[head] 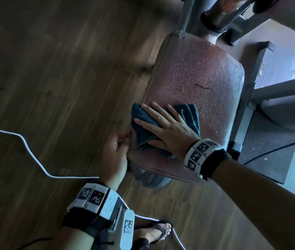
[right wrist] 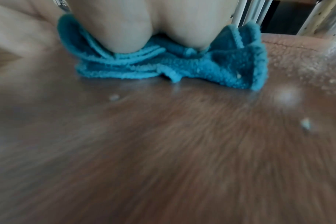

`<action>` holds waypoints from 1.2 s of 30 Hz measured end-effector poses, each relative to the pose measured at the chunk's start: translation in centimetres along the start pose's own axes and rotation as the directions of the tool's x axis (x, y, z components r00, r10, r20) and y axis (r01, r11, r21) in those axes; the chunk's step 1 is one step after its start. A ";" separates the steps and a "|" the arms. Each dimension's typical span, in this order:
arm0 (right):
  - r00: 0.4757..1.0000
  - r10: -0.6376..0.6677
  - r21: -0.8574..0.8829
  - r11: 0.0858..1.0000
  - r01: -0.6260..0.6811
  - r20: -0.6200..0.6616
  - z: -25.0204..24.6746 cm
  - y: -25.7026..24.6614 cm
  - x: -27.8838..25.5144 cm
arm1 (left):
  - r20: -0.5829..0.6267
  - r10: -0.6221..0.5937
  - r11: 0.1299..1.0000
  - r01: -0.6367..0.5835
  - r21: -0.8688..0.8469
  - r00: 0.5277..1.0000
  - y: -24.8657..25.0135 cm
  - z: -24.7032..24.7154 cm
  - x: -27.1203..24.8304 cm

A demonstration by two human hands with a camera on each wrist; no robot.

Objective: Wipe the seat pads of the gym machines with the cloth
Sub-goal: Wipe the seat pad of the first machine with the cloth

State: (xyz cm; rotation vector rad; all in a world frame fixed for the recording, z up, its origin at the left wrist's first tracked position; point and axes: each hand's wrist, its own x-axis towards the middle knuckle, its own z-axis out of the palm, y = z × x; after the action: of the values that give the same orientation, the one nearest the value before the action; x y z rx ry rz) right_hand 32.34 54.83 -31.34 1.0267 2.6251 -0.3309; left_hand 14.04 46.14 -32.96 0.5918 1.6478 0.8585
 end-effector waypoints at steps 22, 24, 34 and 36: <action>0.948 0.239 0.118 0.969 -0.218 -0.211 -4.1 14.4 10.7 | -0.083 0.272 0.583 -0.096 0.807 0.959 -0.1 6.0 0.5; 0.943 0.254 0.125 0.965 -0.232 -0.213 -4.2 15.3 10.8 | -0.090 0.288 0.571 -0.095 0.815 0.953 -0.3 6.0 0.5; 0.790 0.581 0.292 0.804 -0.518 -0.198 -3.2 20.9 4.7 | -0.104 0.353 0.526 -0.105 0.844 0.930 -1.2 6.2 1.0; 0.753 0.627 0.326 0.767 -0.552 -0.202 -2.3 21.0 3.0 | -0.086 0.357 0.513 -0.118 0.850 0.930 -1.3 6.1 1.0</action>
State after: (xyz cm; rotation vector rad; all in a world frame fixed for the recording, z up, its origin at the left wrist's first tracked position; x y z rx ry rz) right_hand 44.24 72.46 -32.45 2.0758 2.3438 -0.3732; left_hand 19.76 47.56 -35.23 1.4693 2.2357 0.2519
